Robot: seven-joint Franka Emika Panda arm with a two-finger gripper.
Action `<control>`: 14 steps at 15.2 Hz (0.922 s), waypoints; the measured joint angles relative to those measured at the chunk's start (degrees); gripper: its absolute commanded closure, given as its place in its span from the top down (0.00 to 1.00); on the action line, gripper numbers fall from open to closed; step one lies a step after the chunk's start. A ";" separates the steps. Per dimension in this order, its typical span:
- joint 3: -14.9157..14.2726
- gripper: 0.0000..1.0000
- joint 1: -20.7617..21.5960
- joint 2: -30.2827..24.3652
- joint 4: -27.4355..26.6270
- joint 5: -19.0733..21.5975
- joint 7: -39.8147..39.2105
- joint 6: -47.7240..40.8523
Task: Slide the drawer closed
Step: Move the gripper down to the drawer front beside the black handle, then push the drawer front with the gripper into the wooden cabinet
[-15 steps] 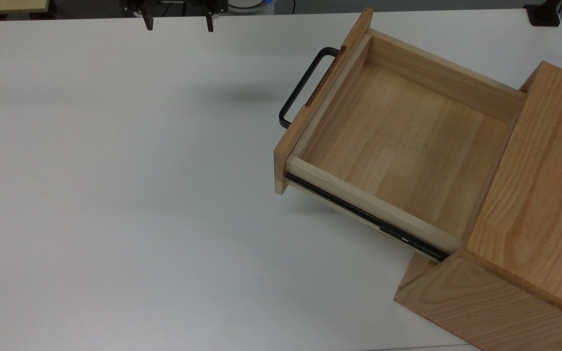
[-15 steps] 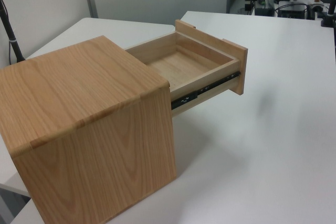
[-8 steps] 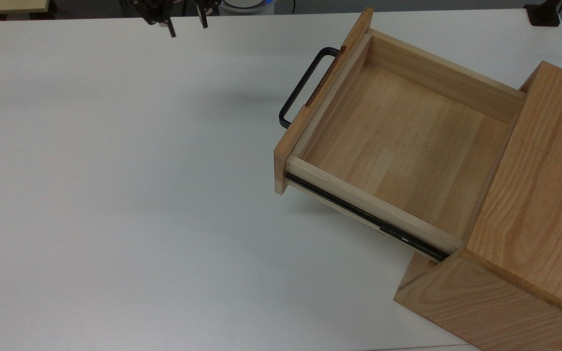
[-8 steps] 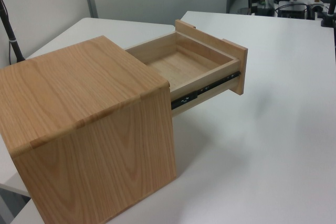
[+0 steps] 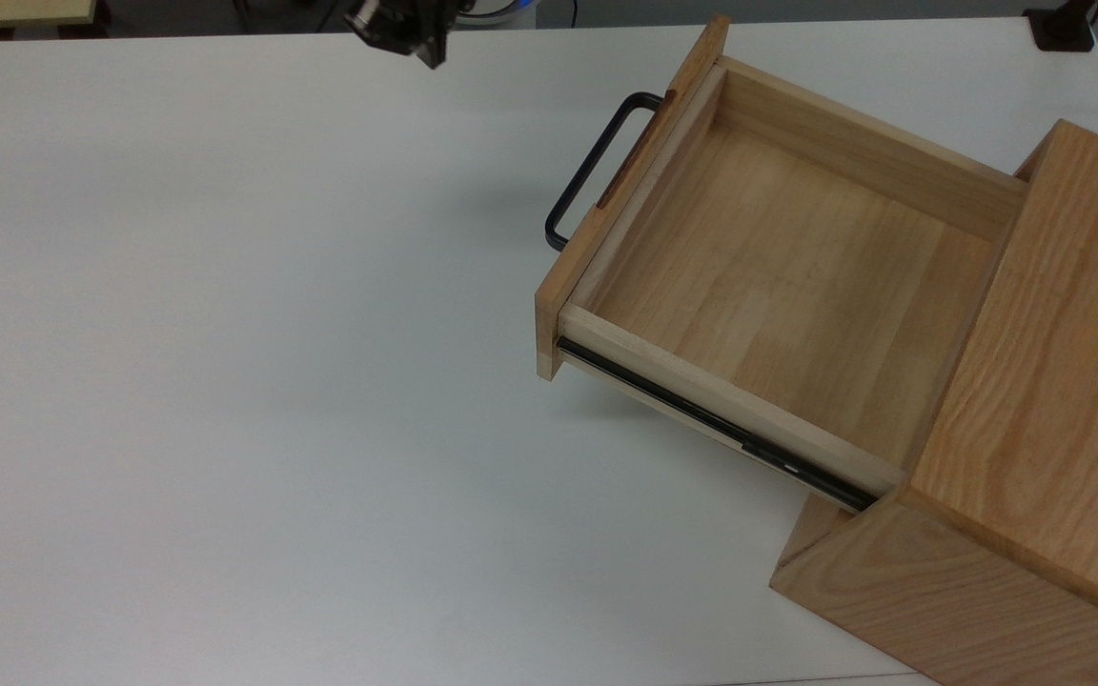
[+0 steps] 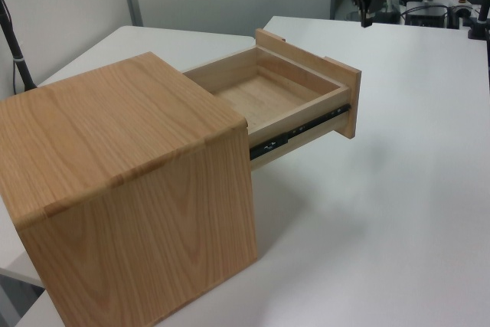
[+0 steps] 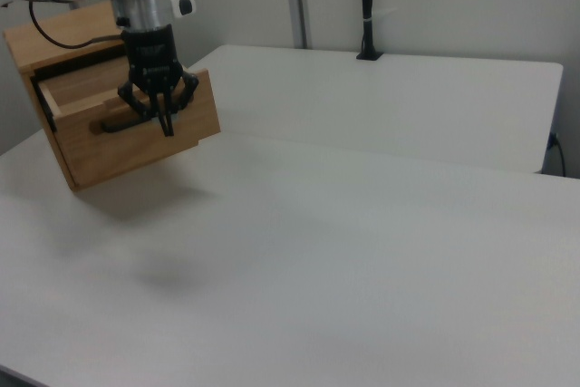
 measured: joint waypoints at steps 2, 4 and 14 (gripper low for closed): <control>0.08 0.03 2.30 1.98 -0.03 0.00 -0.10 1.73; 0.11 0.03 4.10 3.88 -0.03 -0.01 -0.10 3.98; 0.14 0.02 10.47 10.39 6.29 -0.02 3.34 9.94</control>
